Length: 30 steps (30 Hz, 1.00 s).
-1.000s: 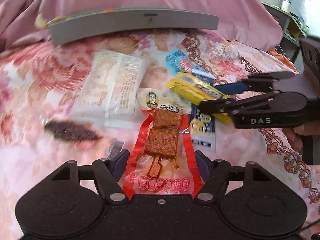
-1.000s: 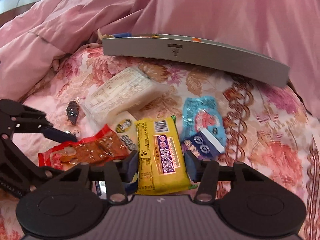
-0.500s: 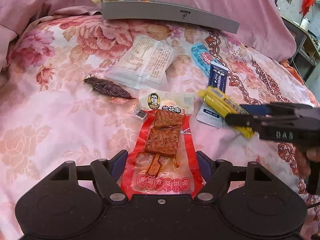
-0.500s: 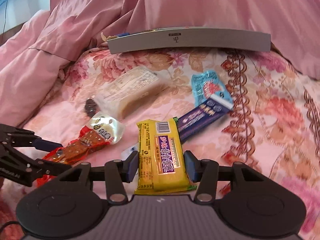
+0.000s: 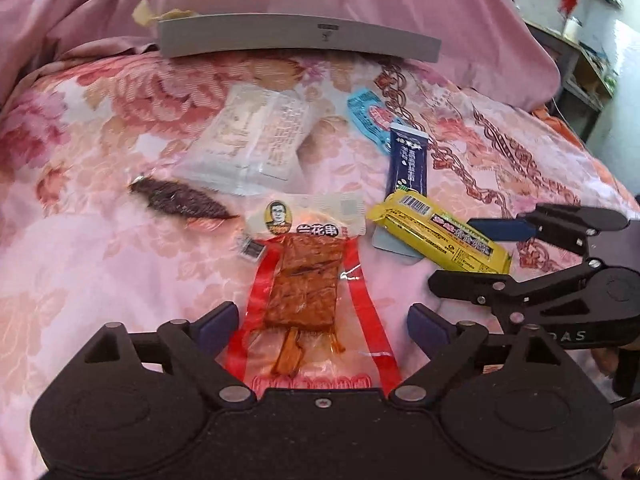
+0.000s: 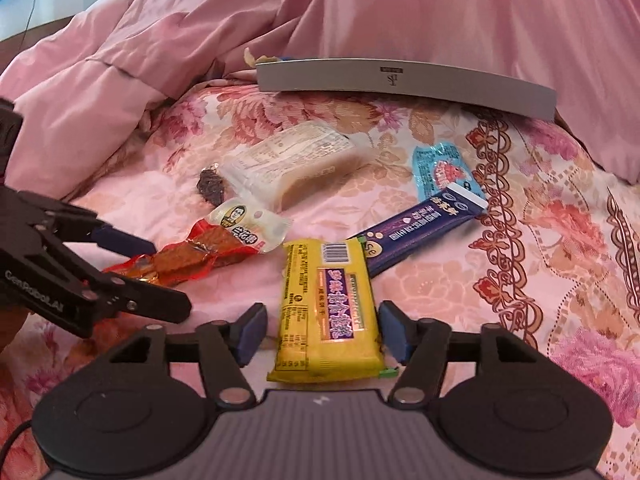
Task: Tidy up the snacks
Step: 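Grasp the red tofu skewer pack with the left tool while the right tool grasps the yellow wafer bar, then lift both snacks and carry them into the grey tray, opening both tools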
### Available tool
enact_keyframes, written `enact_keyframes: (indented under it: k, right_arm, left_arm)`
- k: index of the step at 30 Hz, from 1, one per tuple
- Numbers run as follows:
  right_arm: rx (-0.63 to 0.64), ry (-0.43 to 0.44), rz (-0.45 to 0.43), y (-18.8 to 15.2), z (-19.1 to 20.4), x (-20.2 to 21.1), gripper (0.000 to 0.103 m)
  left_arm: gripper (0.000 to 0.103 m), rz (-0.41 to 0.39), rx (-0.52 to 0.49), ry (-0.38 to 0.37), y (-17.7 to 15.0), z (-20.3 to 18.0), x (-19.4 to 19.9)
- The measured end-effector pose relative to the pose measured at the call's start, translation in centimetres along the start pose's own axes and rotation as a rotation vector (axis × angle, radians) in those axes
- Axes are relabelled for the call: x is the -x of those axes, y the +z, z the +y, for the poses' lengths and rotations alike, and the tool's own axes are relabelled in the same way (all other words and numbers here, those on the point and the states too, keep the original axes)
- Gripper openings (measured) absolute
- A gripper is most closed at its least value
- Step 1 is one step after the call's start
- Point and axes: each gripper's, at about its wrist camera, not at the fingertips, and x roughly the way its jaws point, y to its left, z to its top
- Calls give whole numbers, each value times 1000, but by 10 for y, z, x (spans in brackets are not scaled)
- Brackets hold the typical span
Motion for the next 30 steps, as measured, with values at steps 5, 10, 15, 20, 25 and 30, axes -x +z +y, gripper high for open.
enact_keyframes:
  k: [5, 10, 15, 20, 25, 30]
  right_arm:
    - [29, -29, -9, -1, 1, 1, 76]
    - [34, -36, -6, 0, -1, -2, 79]
    - [32, -30, -3, 4, 1, -8, 79]
    - [6, -33, 6, 2, 1, -11, 79]
    - [15, -34, 4, 0, 7, -11, 64]
    - [8, -21, -4, 0, 10, -9, 53]
  left_arm:
    - [93, 4, -15, 9, 5, 3, -8]
    - [79, 4, 14, -3, 9, 6, -7]
    - [66, 0, 92, -30, 10, 15, -5]
    - [64, 6, 158, -21, 11, 19, -2]
    - [63, 17, 170, 2, 9, 13, 4]
    - [68, 17, 139, 11, 7, 11, -2]
